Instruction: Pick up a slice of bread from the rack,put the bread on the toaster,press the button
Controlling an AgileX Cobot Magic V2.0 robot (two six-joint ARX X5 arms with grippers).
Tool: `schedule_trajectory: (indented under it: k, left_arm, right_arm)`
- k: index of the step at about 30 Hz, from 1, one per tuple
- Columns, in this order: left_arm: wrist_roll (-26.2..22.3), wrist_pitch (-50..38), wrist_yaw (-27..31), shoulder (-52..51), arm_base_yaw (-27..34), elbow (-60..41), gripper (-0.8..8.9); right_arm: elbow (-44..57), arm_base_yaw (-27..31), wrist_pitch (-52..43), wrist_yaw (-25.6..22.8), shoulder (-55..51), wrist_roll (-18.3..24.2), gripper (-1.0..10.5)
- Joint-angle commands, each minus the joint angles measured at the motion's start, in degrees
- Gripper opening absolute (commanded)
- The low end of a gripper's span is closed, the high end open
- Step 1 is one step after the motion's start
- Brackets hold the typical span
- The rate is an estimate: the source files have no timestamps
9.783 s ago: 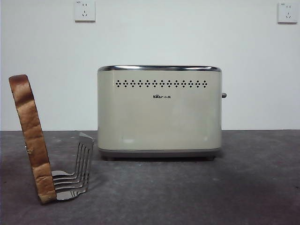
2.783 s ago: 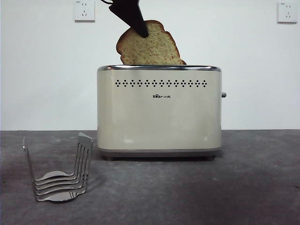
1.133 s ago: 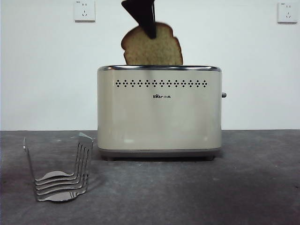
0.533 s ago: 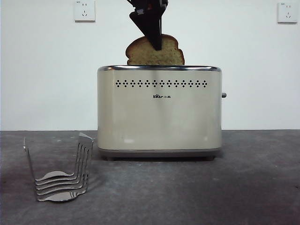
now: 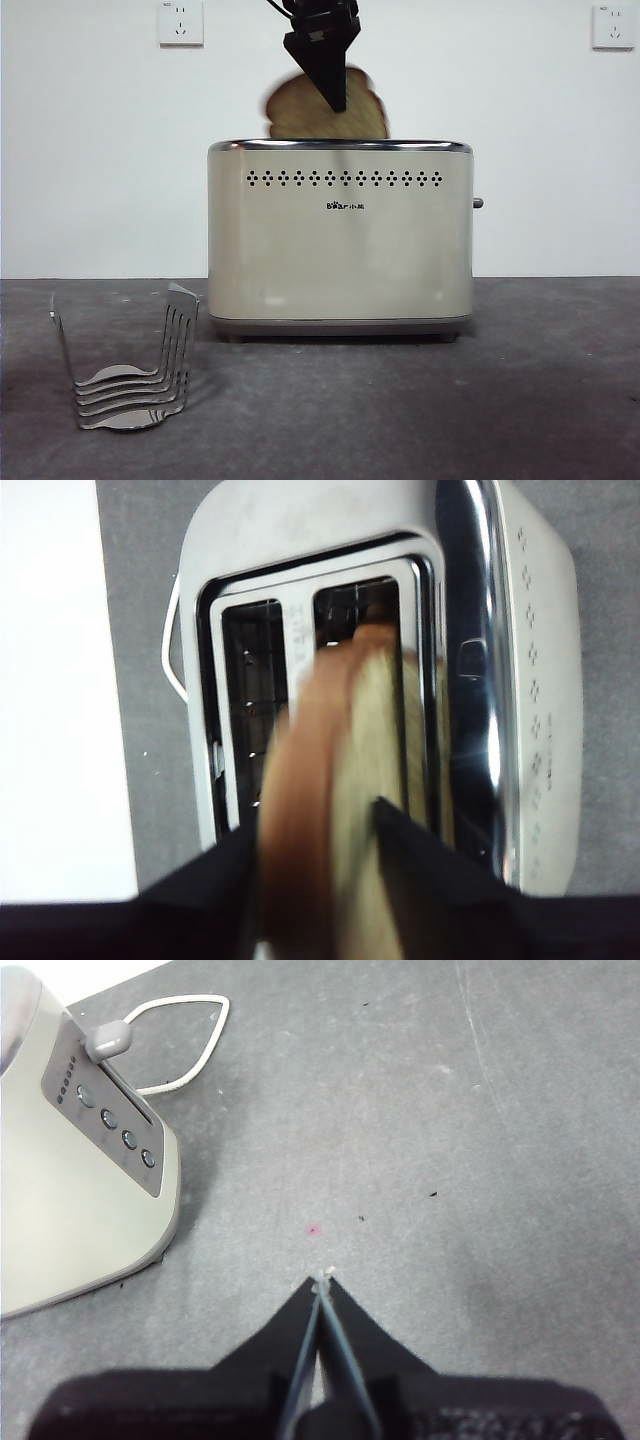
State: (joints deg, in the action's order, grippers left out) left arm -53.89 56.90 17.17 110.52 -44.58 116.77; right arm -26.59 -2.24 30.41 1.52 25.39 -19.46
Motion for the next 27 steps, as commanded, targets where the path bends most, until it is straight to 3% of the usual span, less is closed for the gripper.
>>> schedule_trajectory:
  k: [1, 7, 11, 14, 18, 22, 25, 27]
  left_arm:
    - [0.96, -0.5, -0.61, -0.24, -0.37, -0.68, 3.54]
    - [1.9, -1.75, -0.59, -5.38, -0.35, -0.68, 3.54]
    - [6.12, -2.75, -0.61, -9.68, -0.39, -0.68, 3.54]
    - [12.66, -2.19, -0.63, -13.0, -0.7, -0.68, 3.45]
    - [27.47, -1.55, -0.76, -17.33, -0.74, -0.68, 3.39]
    - [37.59, 0.52, -1.05, -21.0, -0.74, -0.68, 1.57]
    - [40.76, 3.41, -1.05, -23.34, -0.74, -0.68, 0.04]
    - [42.4, 5.62, -1.07, -24.57, -0.74, -0.68, -0.08]
  right_arm:
    - [-0.17, -0.02, -0.37, 0.0, -0.04, 0.66, 0.0]
    - [-0.24, -0.02, -0.63, 0.0, -0.04, 0.15, 0.0]
    - [-0.55, -0.02, -0.85, -0.02, -0.04, 0.17, 0.0]
    - [-1.18, -0.02, -2.64, 0.0, -0.04, 0.22, 0.0]
    - [-3.61, -0.02, -5.22, 0.7, 0.85, 0.22, 0.0]
    - [-8.72, -0.02, -5.11, 5.64, 6.05, 0.81, 0.0]
    - [-13.7, -0.02, -5.05, 10.4, 12.11, 2.21, 0.0]
    - [-17.31, -0.02, -4.87, 12.87, 16.26, 2.23, 0.0]
